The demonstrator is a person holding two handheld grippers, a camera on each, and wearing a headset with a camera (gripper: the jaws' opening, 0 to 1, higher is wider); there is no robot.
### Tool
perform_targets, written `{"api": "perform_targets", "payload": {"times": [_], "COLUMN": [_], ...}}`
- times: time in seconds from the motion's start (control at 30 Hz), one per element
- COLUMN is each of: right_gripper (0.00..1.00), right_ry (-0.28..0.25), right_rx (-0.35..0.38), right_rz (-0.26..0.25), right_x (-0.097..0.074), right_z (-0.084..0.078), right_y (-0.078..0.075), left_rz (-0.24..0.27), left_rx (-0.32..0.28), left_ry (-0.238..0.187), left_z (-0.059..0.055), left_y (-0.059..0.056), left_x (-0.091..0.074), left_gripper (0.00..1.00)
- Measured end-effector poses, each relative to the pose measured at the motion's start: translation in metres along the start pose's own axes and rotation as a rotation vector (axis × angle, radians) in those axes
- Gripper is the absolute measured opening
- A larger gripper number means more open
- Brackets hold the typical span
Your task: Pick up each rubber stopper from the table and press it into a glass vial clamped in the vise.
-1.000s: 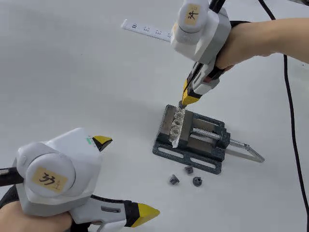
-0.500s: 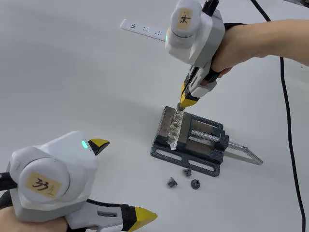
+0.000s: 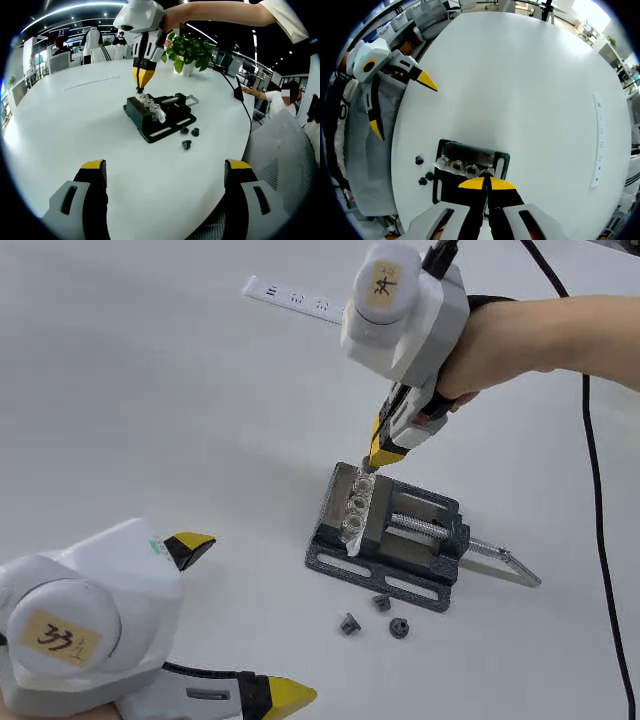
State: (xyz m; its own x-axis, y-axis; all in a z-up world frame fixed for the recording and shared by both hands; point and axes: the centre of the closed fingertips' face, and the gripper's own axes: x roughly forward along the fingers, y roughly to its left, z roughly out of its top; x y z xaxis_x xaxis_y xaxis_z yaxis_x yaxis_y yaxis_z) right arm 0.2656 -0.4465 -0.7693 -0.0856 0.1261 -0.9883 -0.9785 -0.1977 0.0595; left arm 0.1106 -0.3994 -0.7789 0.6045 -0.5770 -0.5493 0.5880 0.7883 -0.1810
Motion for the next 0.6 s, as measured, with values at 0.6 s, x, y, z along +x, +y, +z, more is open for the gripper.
{"api": "perform_targets", "payload": {"times": [0.6], "right_gripper": [0.0], "right_ry": [0.034], "right_rx": [0.023], "right_rz": [0.024], "right_x": [0.0017], "right_z": [-0.0004], "right_y": [0.0015], "left_rz": [0.002], "left_rx": [-0.023], "left_ry": [0.003], "left_z": [-0.0011], "left_y": [-0.0002], "left_x": [0.0018], "left_gripper": [0.98]}}
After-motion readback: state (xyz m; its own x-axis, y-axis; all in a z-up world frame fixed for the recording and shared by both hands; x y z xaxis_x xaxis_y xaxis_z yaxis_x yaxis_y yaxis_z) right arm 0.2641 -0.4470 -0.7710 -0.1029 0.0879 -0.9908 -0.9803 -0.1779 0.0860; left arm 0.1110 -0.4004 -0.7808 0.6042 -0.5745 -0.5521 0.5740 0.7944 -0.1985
